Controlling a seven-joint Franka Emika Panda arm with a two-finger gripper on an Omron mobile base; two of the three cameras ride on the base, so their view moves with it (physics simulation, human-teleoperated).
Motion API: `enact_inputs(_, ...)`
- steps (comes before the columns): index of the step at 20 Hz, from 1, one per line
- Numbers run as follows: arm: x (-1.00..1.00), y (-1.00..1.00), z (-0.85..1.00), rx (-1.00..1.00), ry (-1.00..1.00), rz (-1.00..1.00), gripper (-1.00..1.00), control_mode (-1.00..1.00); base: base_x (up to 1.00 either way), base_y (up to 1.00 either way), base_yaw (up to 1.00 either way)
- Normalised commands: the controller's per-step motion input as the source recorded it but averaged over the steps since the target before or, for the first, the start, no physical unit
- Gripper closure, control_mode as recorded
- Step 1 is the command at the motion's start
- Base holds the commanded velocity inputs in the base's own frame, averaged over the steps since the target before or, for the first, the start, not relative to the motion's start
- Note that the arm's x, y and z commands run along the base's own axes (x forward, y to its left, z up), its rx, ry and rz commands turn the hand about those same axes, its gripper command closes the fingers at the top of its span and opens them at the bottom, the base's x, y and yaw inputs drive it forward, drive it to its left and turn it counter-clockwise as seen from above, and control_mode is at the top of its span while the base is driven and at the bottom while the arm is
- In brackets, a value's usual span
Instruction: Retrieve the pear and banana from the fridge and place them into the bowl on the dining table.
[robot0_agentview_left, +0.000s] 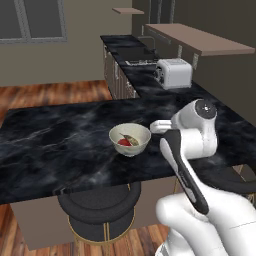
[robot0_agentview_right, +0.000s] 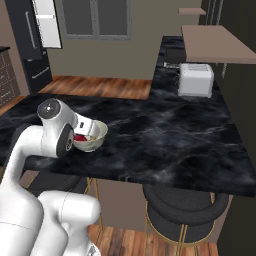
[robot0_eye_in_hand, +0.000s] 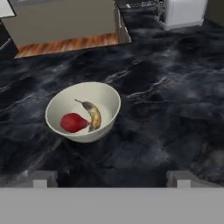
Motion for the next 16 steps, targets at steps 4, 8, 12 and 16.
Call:
enact_inputs(4,-1.0,-0.38,0.97,0.0,-0.1,0.04,-1.0,-1.0,0.0,0.0,0.0)
enact_inputs(8,-1.0,-0.41,0.9,0.0,-0.08,0.0,-1.0,-1.0,0.0,0.0,0.0)
enact_inputs(12,-1.0,-0.45,0.83,0.0,-0.11,0.0,-1.0,-1.0,0.0,0.0,0.0)
enact_inputs(16,-1.0,-0.49,0.69,0.0,-0.16,0.0,-1.0,-1.0,0.0,0.0,0.0)
